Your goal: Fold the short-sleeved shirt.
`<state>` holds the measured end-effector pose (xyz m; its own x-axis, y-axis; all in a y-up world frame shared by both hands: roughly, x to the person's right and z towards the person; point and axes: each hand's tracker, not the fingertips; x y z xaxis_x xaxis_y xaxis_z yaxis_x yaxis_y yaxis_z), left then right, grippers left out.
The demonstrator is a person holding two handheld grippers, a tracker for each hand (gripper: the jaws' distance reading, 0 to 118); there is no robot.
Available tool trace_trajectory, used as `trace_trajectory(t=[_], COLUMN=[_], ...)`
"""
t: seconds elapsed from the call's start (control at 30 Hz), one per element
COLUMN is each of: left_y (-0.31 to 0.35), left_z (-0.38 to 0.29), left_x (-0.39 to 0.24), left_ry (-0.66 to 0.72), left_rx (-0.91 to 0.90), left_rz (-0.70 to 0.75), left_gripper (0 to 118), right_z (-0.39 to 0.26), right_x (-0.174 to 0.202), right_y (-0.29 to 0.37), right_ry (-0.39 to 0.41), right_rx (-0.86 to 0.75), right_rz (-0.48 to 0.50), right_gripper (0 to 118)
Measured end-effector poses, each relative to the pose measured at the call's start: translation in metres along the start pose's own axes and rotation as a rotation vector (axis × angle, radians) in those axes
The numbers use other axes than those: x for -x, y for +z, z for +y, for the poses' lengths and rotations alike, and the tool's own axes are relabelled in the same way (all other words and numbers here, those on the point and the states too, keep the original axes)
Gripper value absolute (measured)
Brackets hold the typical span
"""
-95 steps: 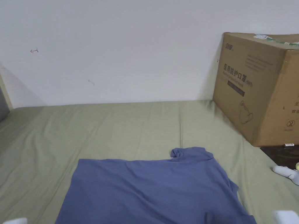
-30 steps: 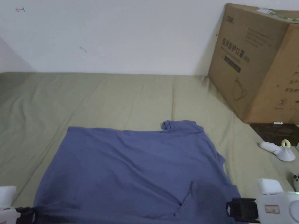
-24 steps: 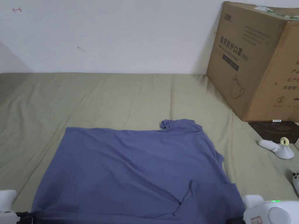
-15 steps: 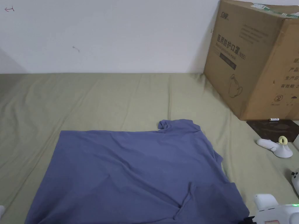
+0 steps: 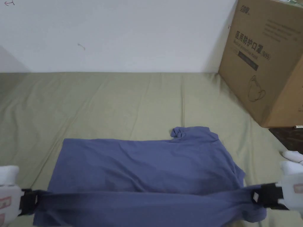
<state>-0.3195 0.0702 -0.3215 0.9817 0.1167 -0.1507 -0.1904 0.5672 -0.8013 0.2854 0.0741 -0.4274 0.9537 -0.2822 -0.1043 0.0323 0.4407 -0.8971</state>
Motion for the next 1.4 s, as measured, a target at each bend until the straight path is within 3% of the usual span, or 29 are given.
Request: trace_trajectory(t=[0.23,0.27,0.3,0.33,0.37,0.4,0.43,0.63,0.73,0.8,0.83,0.87,0.9,0.93,1.13,1.33,1.37,1.4], left_y=[-0.083,-0.086,-0.086,-0.084,-0.079,-0.073,-0.063,0.019,0.059,0.081,0.087,0.094,0.098,0.100,0.115,0.030,0.009,-0.009], left_z=[0.027,0.026,0.024,0.023,0.020,0.018,0.015,-0.011,-0.034,-0.054,-0.061,-0.069,-0.073,-0.075,-0.072,-0.018,-0.014,-0.012], left_x=[0.009,0.009,0.008,0.007,0.007,0.006,0.006,-0.014,-0.034,-0.044,-0.046,-0.049,-0.051,-0.053,-0.046,-0.002,0.002,0.004], left_ry=[0.094,0.115,0.116,0.111,0.108,0.110,0.111,0.088,0.033,0.010,0.000,-0.010,-0.015,-0.033,-0.031,0.089,0.087,0.080], left_rx=[-0.017,-0.033,-0.050,-0.072,-0.093,-0.117,-0.155,-0.387,-0.491,-0.572,-0.600,-0.601,-0.587,-0.561,-0.513,-0.021,0.012,0.035], left_rz=[-0.003,-0.011,-0.005,0.002,-0.008,-0.035,-0.061,-0.125,-0.059,-0.020,-0.007,-0.019,-0.018,0.004,0.015,-0.087,-0.090,-0.052], left_gripper=[5,9,23,48,91,112,117,115,114,96,67,10,0,0,0,0,3,18], right_z=[0.065,0.064,0.061,0.057,0.052,0.045,0.039,-0.009,-0.036,-0.060,-0.069,-0.074,-0.078,-0.079,-0.076,-0.071,-0.070,-0.072], right_x=[-0.009,-0.008,-0.007,-0.005,-0.003,0.000,0.003,0.032,0.049,0.065,0.071,0.074,0.079,0.083,0.080,0.076,0.074,0.078], right_y=[-0.092,-0.098,-0.099,-0.098,-0.096,-0.090,-0.083,-0.007,0.027,0.050,0.058,0.062,0.067,0.070,0.077,0.064,0.061,0.060], right_ry=[-0.195,-0.221,-0.223,-0.220,-0.222,-0.220,-0.218,-0.130,-0.044,0.001,0.023,0.055,0.100,0.136,0.115,0.140,0.138,0.137], right_rx=[0.008,-0.019,-0.044,-0.062,-0.089,-0.114,-0.146,-0.368,-0.479,-0.577,-0.617,-0.650,-0.657,-0.648,-0.617,-0.538,-0.530,-0.518], right_rz=[0.009,0.002,-0.017,-0.027,-0.022,-0.012,0.001,0.080,0.116,0.098,0.080,0.057,0.052,0.036,0.074,0.051,0.055,0.061], right_gripper=[9,13,24,45,82,103,111,111,111,103,85,28,0,0,0,0,0,0])
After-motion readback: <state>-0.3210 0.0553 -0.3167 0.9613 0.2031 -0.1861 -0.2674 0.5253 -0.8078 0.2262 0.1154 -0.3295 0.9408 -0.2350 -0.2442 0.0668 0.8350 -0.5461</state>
